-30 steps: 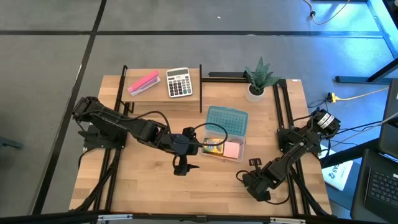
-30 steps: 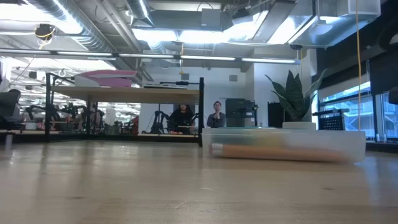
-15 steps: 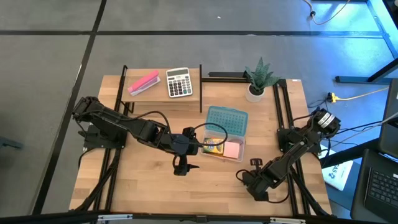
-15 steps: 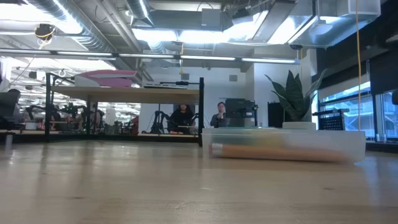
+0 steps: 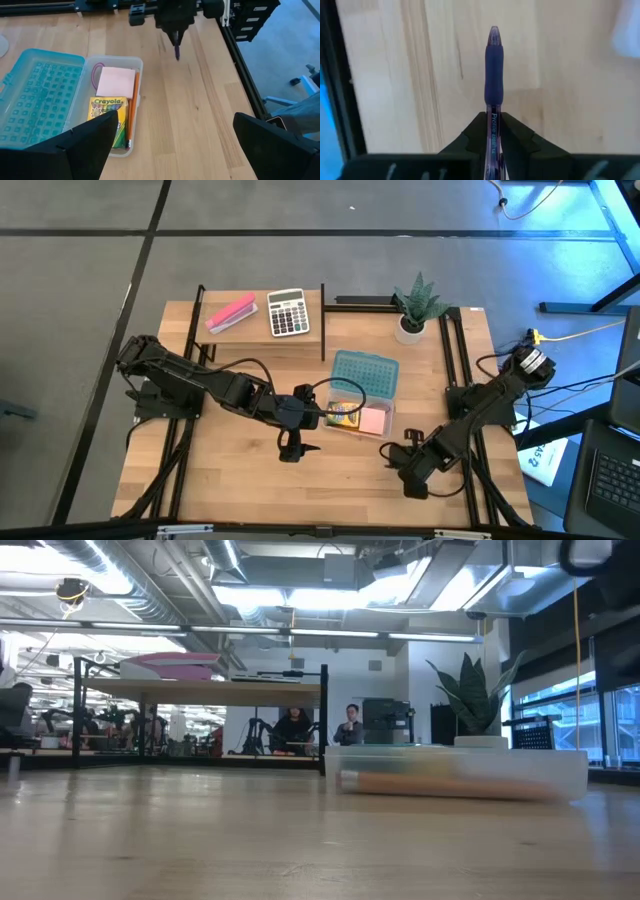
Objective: Pack school essentials
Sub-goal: Put the pen into the supply box
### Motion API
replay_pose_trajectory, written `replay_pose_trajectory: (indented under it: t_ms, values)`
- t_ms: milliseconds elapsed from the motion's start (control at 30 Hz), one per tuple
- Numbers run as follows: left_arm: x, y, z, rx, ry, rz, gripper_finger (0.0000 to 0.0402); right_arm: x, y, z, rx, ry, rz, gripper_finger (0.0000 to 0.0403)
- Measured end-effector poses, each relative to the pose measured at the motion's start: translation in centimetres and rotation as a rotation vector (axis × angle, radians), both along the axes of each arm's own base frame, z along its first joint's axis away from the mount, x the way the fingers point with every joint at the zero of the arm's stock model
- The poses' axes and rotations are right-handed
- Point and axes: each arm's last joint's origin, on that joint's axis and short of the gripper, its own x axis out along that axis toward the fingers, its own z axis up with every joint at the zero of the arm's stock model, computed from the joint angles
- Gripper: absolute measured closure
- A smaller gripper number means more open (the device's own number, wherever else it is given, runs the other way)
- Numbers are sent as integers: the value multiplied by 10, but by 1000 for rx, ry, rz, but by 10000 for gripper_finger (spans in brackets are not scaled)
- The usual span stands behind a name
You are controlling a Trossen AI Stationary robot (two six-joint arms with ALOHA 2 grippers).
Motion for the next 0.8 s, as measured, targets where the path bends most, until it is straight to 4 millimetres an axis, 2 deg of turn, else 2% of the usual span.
replay_pose_trajectory:
  t_ms: [200,467,633,800]
  values:
    - [0,0,0,0,0,0,12,10,-20,16,43,-47,-75,354]
    - [0,0,0,0,0,0,12,25,-44,31,71,-79,-59,354]
    - [0,1,0,4,-1,6,12,43,-56,55,37,-151,-17,354]
    - [1,3,0,5,-1,15,12,59,-77,74,-42,-215,-12,354]
